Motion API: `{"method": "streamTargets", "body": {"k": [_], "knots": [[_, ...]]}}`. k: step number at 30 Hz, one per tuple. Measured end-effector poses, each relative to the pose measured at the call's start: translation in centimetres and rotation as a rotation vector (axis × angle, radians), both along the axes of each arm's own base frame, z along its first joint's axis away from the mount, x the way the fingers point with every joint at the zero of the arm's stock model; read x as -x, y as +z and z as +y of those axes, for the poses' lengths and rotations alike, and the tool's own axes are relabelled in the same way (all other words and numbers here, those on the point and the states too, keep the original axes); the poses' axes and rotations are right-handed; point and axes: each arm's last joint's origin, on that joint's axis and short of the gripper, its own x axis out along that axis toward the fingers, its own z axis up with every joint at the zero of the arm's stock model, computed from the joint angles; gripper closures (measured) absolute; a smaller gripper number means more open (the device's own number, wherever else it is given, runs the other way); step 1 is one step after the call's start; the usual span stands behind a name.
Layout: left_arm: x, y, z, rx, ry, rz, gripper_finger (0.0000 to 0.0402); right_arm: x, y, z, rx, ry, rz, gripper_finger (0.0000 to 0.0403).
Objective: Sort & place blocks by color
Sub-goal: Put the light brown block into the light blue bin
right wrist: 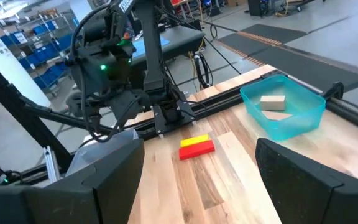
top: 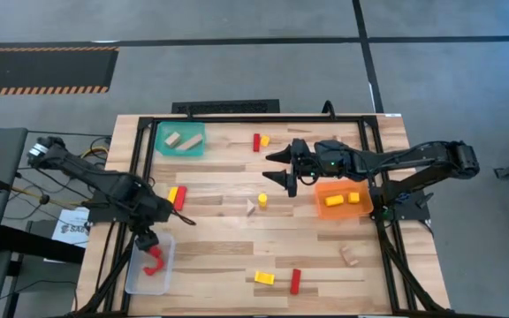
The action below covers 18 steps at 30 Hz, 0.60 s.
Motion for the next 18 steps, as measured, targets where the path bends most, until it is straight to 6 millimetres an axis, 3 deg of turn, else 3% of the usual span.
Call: {"method": "streamTargets", "body": {"k": [5,10,14,18], "knots": [[-1.3,1.0,0.2,-0.026,0.032,-0.295,0.0120,0.0,0.0,0.3,-0.051,0.003,-0.002,0.0076],[-3.5,1.7,1.0,-0.326,0.122,-0.633,0.0129,0.0,0.0,1.2,-0.069,0.032,-0.002,0.0076],[-5.0,0.8,2.8,-0.633,0.346,-0.612,0.0136,0.0,-0.1,1.8,-0.160,0.041,-0.004,0.0076],[-7.6,-0.6,4.5,-0.699,0.371,-0.588,0.0145,0.2,-0.8,2.7,-0.249,0.047,0.068,0.0076]]}}
